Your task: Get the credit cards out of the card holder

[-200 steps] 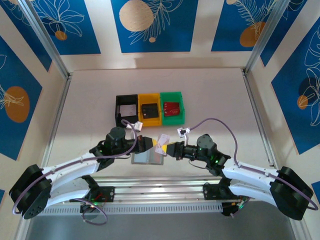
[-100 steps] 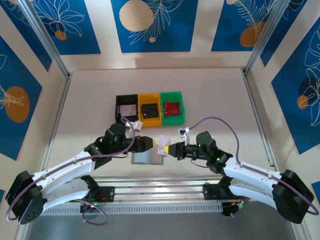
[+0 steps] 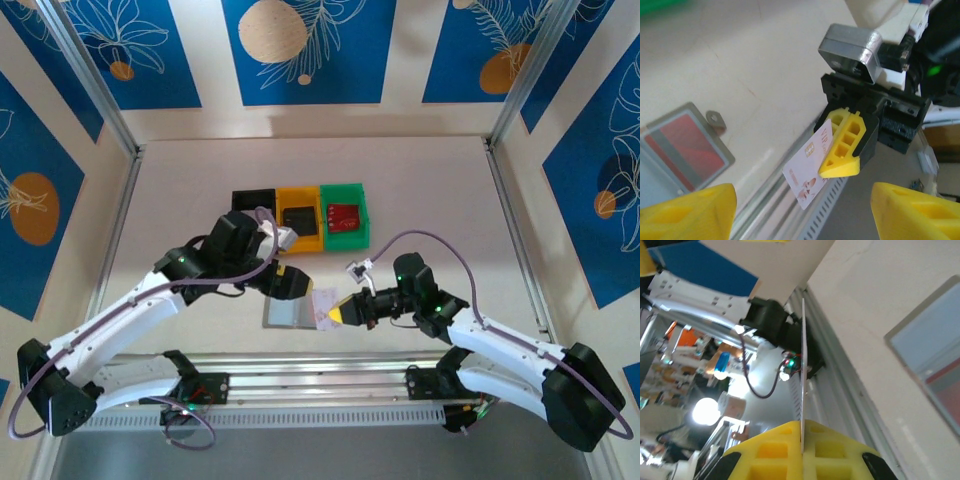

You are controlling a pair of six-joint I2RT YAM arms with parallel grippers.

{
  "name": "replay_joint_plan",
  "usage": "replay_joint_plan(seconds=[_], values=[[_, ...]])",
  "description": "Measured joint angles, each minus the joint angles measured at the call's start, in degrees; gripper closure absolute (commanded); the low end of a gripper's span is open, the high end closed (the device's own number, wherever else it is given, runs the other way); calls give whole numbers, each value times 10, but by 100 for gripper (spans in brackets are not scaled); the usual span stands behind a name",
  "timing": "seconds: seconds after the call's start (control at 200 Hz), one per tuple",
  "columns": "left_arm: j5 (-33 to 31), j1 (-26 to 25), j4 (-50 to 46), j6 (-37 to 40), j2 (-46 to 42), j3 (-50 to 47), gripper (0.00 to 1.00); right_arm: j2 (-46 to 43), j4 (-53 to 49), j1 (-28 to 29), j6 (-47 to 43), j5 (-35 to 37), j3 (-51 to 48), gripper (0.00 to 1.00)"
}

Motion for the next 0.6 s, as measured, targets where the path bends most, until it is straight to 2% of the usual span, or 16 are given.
replay_joint_plan(seconds=[0.16,0.425,0.6], values=[[49,0,-52,52,38,29,32,9,2,24,-13,-39,7,100],[120,0,-90,100,80,34,50,16,3,41,-26,-62,15,100],[149,-3,-94,111,84,34,58,23,4,48,-32,-65,17,100]])
